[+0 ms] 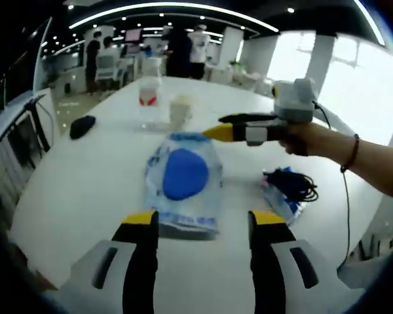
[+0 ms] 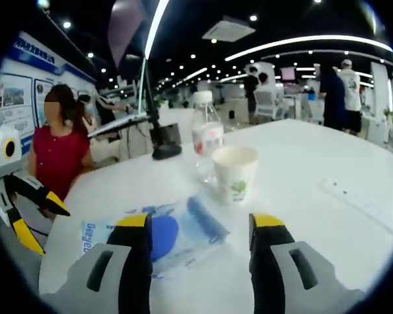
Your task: Arrange the tabletop items into an orderly group along one side of the table until the central work area is clear of visible clutter.
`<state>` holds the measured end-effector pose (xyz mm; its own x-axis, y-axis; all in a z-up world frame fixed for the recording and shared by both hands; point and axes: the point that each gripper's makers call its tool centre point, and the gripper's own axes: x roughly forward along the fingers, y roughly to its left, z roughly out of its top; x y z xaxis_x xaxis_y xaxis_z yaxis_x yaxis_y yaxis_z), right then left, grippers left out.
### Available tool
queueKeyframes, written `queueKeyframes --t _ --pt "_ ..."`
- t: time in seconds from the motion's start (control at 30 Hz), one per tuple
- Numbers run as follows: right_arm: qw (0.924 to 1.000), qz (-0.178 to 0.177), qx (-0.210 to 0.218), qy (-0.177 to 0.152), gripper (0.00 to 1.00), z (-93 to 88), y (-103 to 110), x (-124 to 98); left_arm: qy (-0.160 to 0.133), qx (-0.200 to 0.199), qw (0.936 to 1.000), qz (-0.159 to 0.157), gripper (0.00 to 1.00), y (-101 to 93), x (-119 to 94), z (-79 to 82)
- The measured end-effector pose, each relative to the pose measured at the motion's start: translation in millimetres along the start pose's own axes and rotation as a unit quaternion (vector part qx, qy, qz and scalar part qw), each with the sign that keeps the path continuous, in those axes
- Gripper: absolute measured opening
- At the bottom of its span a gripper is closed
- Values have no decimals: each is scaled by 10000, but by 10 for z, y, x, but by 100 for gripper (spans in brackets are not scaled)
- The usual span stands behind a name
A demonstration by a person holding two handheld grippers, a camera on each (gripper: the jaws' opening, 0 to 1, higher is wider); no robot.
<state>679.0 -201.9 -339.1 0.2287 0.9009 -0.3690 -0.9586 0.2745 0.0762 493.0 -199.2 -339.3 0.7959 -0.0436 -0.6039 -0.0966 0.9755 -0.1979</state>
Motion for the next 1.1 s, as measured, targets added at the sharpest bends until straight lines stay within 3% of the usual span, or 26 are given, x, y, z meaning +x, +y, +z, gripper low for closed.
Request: queueKeyframes --t 0.23,0.3,0.4,0.53,0.6,0.73,0.87,1.0,1.1 --pt "9990 119 -408 170 51 -73 -49 86 366 -735 9966 72 49 53 95 -199" --pt "9984 94 -521 223 50 -84 -87 107 338 -1343 9902 -206 50 -47 115 -208" --pt "9977 170 -585 293 48 -118 -109 132 337 -1097 9933 -91 47 8 127 -221" --pt "9969 298 -611 393 40 -168 -111 173 232 -1377 9902 -66 45 26 169 -187" --pt "9959 306 -720 460 39 -185 -106 187 64 -1743 9846 -86 45 5 201 -121" --pt "9946 361 -803 556 37 -189 -59 231 254 -1719 9848 -12 44 -18 246 -171" --pt "9862 303 -1370 881 34 -301 -47 258 397 -2029 9784 -52 38 -46 276 -244" --pt "9855 317 -1383 928 33 -324 -33 258 409 -2116 9765 79 35 20 304 -267" --pt "9865 236 -1311 955 28 -315 -58 239 464 -2211 9740 185 27 72 319 -274"
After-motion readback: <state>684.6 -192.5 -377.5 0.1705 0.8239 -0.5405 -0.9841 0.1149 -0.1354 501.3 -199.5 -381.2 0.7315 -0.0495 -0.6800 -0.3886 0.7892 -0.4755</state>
